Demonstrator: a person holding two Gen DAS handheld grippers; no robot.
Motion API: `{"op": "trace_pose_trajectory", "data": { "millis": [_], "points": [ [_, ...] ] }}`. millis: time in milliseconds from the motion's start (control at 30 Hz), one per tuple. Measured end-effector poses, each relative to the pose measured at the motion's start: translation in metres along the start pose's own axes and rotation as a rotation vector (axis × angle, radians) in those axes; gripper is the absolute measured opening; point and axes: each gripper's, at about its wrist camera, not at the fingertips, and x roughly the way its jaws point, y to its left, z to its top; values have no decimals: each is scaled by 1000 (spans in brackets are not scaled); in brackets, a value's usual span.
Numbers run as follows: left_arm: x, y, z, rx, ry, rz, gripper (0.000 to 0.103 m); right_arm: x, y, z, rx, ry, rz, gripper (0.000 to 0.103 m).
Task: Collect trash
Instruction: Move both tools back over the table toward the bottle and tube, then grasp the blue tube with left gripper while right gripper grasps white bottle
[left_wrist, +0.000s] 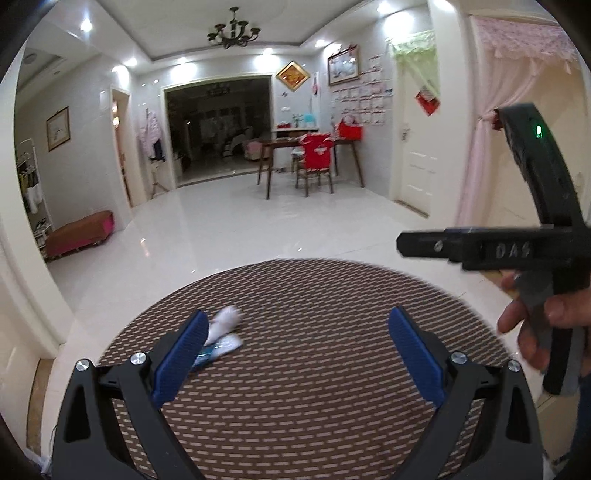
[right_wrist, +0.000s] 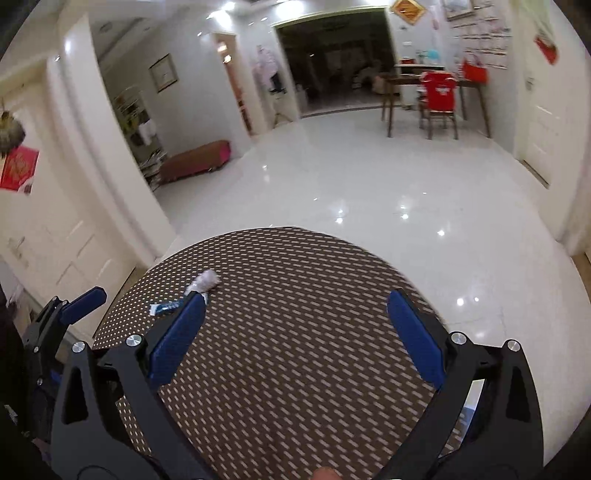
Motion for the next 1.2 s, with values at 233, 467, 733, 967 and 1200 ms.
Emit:
{"op": "trace_pose_trajectory", "data": {
  "millis": [233, 467, 733, 967, 1200],
  "points": [
    [37, 65, -14, 26, 87, 54, 96, 77, 44, 14, -73, 98, 63, 97],
    [83, 96, -42, 54, 223, 41, 96, 135, 60, 14, -96, 162, 84, 97],
    [118, 112, -49, 20, 348, -77, 46, 176, 72, -2, -138, 240, 94, 97],
    [111, 116, -48, -12, 339, -104, 14, 198, 107, -2, -271, 280, 109, 97],
    [115, 128, -54, -48, 339, -130, 14, 238, 133, 3, -295, 314, 165, 97]
  ]
}}
